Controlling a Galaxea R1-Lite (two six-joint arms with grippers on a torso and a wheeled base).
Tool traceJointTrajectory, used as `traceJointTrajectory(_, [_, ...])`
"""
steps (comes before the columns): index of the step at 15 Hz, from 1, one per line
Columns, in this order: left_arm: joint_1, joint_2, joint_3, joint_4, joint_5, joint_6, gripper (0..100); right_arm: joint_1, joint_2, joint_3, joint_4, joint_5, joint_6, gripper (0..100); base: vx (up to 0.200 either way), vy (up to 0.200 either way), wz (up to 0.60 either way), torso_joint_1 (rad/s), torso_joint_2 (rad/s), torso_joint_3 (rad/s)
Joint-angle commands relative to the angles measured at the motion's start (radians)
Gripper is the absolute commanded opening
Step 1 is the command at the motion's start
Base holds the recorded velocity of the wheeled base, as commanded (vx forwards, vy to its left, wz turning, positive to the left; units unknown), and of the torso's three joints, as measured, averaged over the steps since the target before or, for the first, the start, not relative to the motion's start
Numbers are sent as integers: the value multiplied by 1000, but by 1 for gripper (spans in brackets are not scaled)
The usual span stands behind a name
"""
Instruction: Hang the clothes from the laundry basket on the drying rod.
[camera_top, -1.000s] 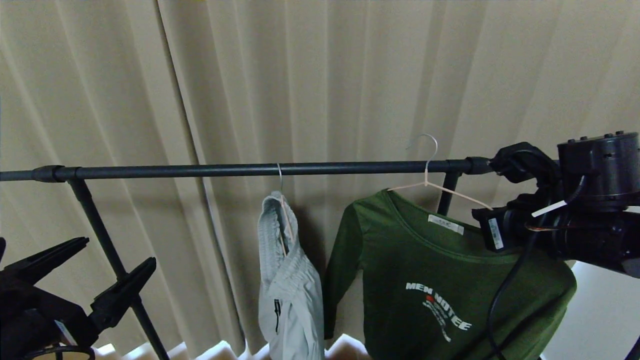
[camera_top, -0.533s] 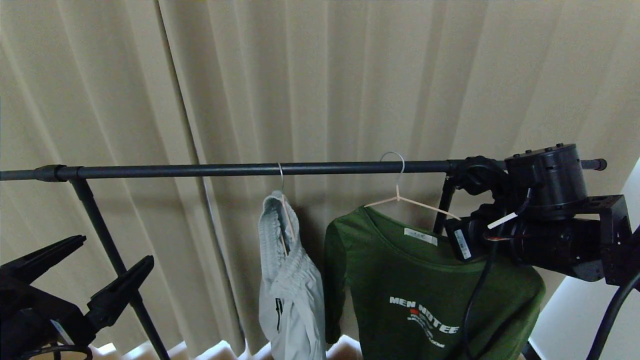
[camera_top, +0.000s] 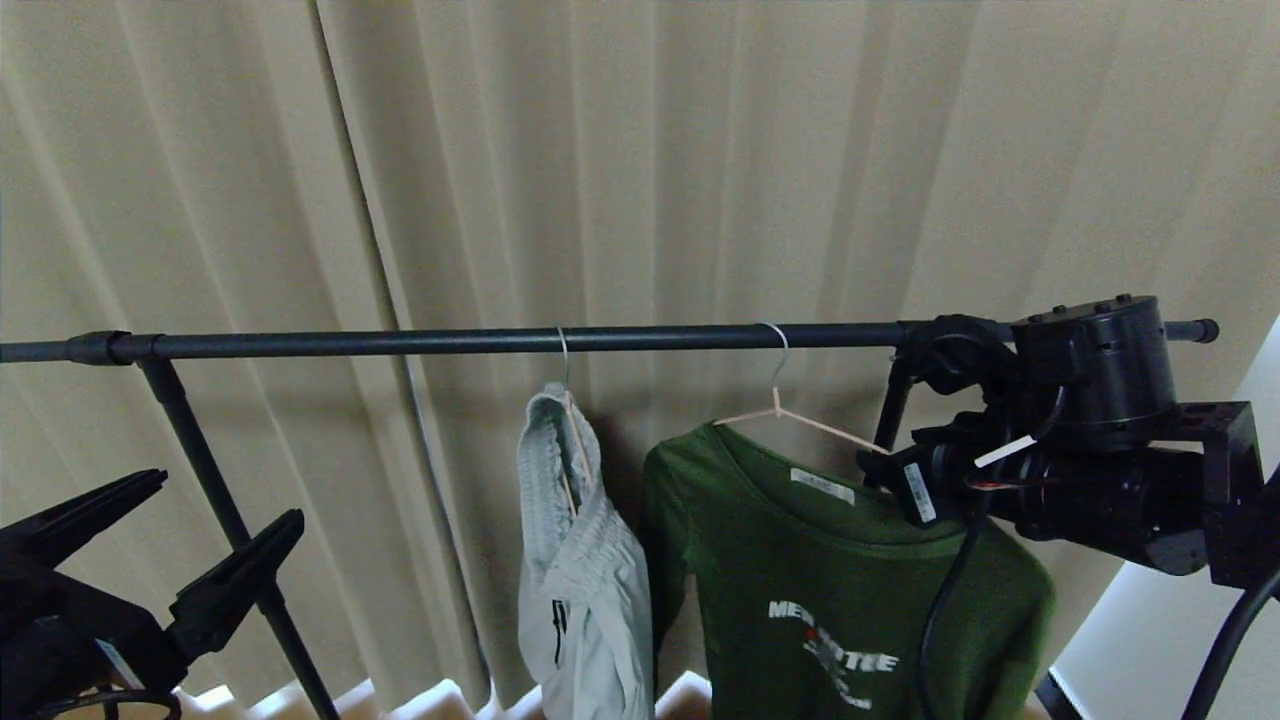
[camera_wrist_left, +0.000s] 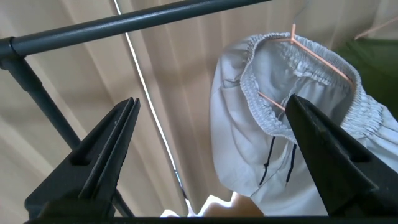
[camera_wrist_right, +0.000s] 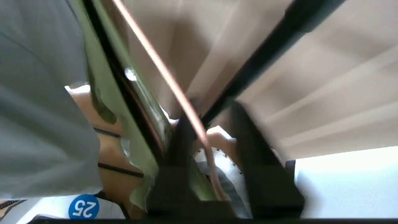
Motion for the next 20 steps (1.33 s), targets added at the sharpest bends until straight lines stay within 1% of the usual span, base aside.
traceJointTrajectory(1, [-1,-14,6,0,1,0,100,0,-19,55,-76,7,1,100,0,0,0,0,0,0])
traceJointTrajectory(2, [1,-25,10,-2,1,0,100,0,-19,92,-160,17,1,100,0,0,0,0,0,0])
traceJointTrajectory(3, [-1,-36,10,0,1,-2,100,0,-21,118,-220,34,1,100,0,0,0,0,0,0])
traceJointTrajectory(4, [-1,-60,18,3,1,-3,100,0,-30,169,-312,73,-4,100,0,0,0,0,0,0])
traceJointTrajectory(6, [21,-100,39,9,8,-6,100,0,-44,232,-436,117,-4,100,0,0,0,0,0,0])
traceJointTrajectory(7, [80,-132,59,28,8,-5,100,0,-49,268,-521,139,-2,100,0,0,0,0,0,0])
traceJointTrajectory(8, [117,-149,70,48,7,-5,100,0,-52,290,-568,145,-2,100,0,0,0,0,0,0])
traceJointTrajectory(9, [172,-190,76,97,7,-5,100,0,-70,328,-663,145,-5,100,0,0,0,0,0,0])
traceJointTrajectory(10, [209,-229,79,149,7,-8,100,-2,-96,357,-711,145,-10,100,0,0,0,0,0,0])
traceJointTrajectory(11, [225,-261,84,192,5,-9,100,-2,-124,377,-726,145,-11,100,0,0,0,0,0,0])
traceJointTrajectory(12, [235,-313,90,256,7,-11,100,-4,-179,400,-726,143,-13,100,0,0,0,0,0,0])
traceJointTrajectory(13, [237,-417,92,368,7,-12,100,-4,-282,434,-715,145,-15,100,0,0,0,0,0,0])
traceJointTrajectory(15, [237,-577,85,574,5,-9,100,-25,-412,491,-691,143,-16,100,0,0,0,0,0,0])
traceJointTrajectory(17, [235,-721,84,741,1,-8,100,-83,-543,548,-599,145,-16,100,0,0,0,0,0,0])
traceJointTrajectory(18, [235,-750,85,772,1,-8,100,-97,-575,558,-567,145,-15,100,0,0,0,0,0,0])
traceJointTrajectory(19, [235,-812,93,821,1,-5,100,-134,-650,569,-481,142,-15,100,0,0,0,0,0,0])
traceJointTrajectory(20, [234,-853,95,851,1,-5,100,-183,-724,572,-367,135,-16,100,0,0,0,0,0,0])
